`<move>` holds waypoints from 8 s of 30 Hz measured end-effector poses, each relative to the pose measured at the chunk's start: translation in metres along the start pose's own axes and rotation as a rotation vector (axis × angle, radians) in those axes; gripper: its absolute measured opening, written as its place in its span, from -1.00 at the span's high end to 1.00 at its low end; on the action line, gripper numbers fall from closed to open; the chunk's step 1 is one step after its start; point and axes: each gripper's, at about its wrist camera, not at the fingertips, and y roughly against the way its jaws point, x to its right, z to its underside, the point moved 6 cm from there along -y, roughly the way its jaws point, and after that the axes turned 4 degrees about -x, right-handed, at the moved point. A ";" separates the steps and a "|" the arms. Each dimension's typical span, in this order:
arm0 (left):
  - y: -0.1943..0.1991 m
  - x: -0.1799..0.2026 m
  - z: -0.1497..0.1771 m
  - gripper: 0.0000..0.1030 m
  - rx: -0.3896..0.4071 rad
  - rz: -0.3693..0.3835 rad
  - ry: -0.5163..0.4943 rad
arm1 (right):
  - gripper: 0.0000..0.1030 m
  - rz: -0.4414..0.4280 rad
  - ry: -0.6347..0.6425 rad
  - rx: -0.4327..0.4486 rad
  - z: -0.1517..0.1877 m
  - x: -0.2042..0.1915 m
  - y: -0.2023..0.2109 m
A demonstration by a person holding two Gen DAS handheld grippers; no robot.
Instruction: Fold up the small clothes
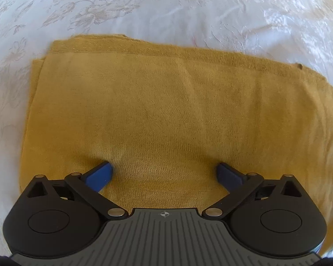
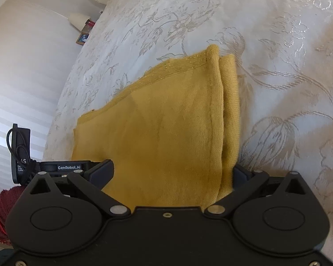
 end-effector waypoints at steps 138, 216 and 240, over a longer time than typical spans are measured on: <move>0.035 -0.155 -0.065 -0.64 0.086 0.534 -0.192 | -0.31 0.374 0.729 -0.074 0.115 -0.302 -0.177; 0.068 -0.204 -0.052 -1.00 0.285 0.397 -0.100 | -0.99 0.338 0.391 0.093 0.075 -0.262 -0.099; -0.009 -0.154 -0.071 -1.00 0.131 0.429 -0.152 | -1.00 0.037 -0.078 0.027 -0.030 -0.145 -0.175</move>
